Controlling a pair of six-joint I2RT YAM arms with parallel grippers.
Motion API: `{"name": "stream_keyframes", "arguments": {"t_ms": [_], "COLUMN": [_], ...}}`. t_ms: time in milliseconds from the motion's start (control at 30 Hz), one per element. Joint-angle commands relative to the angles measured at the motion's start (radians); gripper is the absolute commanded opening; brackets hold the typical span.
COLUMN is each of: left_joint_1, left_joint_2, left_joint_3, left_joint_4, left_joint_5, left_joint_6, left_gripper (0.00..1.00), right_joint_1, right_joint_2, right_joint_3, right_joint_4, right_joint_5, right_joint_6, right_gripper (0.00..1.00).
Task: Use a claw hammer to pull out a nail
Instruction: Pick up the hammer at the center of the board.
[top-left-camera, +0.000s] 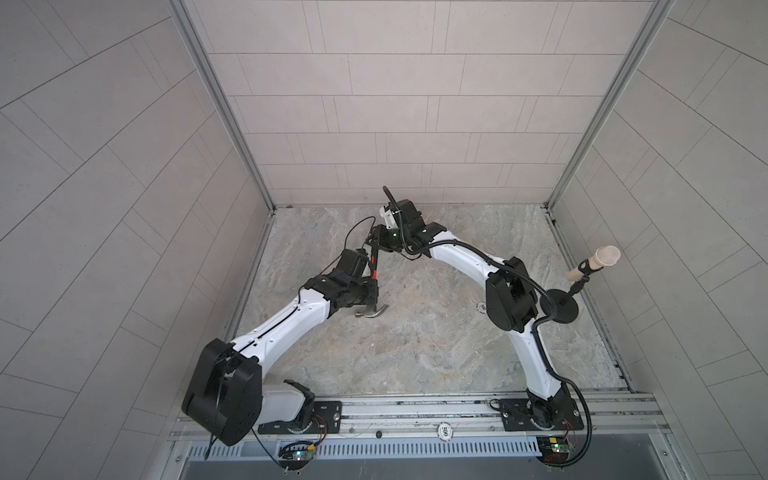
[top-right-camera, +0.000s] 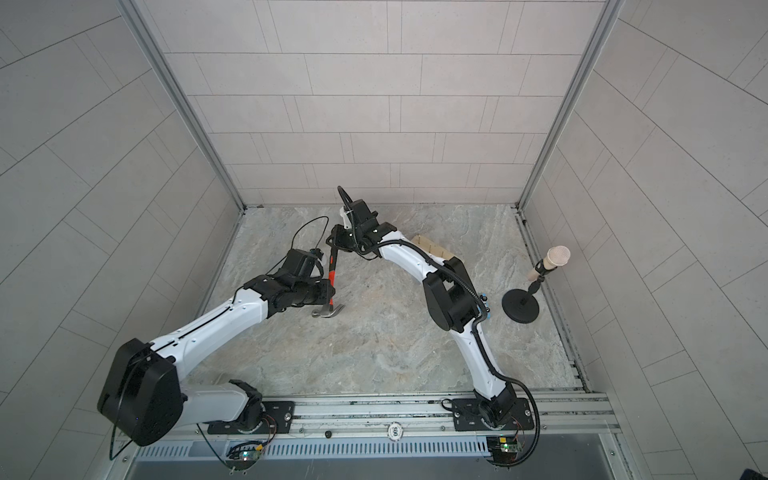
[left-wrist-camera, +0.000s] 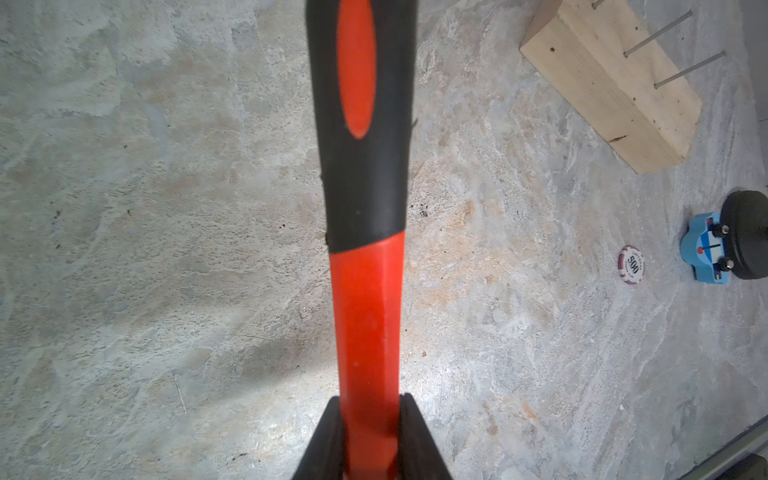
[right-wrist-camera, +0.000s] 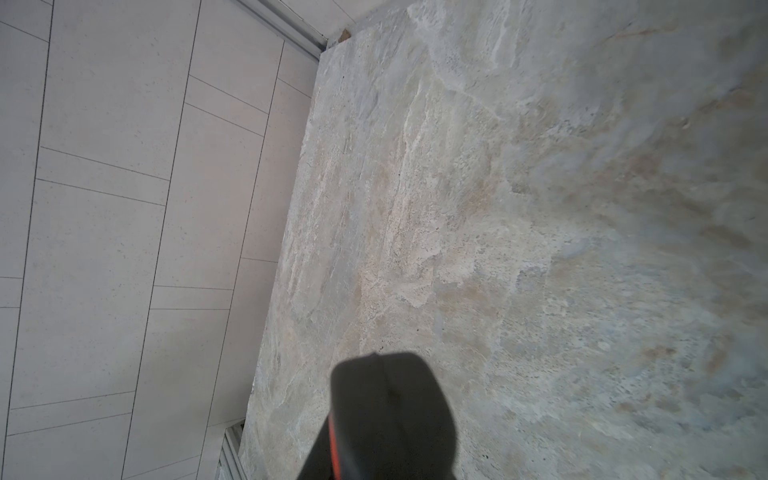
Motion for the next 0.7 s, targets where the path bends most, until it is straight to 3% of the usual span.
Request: {"name": "stream_keyframes", "arguments": {"t_ms": [0, 200, 367, 667], "left_joint_1": [-0.008, -0.007, -0.005, 0.035], "left_joint_2": [-0.019, -0.029, -0.037, -0.086], "left_joint_3": [0.077, 0.112, 0.136, 0.128], "left_joint_4": [0.025, 0.021, 0.027, 0.065], "left_joint_5": [0.017, 0.008, 0.023, 0.020], "left_joint_6": [0.062, 0.056, 0.039, -0.011], "left_gripper": [0.17, 0.34, 0.59, 0.68], "right_joint_1": [-0.005, -0.011, -0.014, -0.027], "right_joint_2": [-0.039, -0.090, -0.134, -0.239], "right_joint_3": [0.005, 0.012, 0.013, -0.005], "right_joint_4": [-0.063, -0.091, -0.104, -0.159], "right_joint_5": [0.110, 0.180, 0.230, 0.350], "right_joint_6": [-0.073, -0.095, -0.106, -0.183], "right_gripper": [0.01, 0.00, 0.00, 0.00]}}
